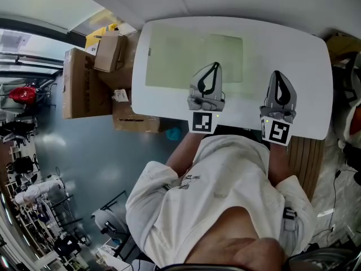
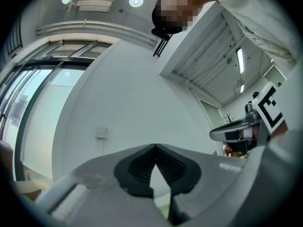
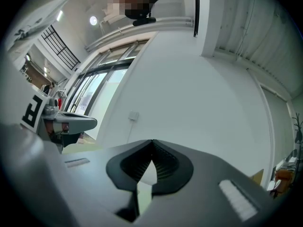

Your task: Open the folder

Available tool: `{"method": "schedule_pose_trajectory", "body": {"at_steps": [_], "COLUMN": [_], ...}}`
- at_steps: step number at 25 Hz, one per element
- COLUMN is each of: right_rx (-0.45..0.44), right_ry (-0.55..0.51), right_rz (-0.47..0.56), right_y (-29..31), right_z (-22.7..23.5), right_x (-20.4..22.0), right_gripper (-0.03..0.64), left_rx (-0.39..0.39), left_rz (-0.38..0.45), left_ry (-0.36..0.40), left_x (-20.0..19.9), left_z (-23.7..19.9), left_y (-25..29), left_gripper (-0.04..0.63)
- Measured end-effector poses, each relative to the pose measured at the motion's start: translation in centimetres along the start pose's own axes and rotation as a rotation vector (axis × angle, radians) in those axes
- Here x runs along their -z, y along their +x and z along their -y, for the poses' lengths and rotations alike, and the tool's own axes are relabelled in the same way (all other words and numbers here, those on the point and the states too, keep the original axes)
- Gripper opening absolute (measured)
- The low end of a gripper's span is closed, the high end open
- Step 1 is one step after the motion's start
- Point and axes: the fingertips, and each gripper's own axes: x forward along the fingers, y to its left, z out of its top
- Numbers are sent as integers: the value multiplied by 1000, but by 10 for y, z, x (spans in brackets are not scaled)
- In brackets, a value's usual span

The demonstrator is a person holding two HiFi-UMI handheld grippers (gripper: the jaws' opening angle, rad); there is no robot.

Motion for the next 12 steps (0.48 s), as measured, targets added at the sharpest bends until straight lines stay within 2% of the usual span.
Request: {"method": "schedule_pose_trajectory", "body": {"at_steps": [12], "right_rx": [-17], "right_ry": [2], "right_rz": [-9], "right_y": [10], "right_z": [-3], "right_x": [2], "right_gripper": [0], "left_rx": [-32], "left_rz": [18], "left_ry": [-24], "left_x": [1], "left_z": [-10], "left_y": [3], "left_gripper": [0]}}
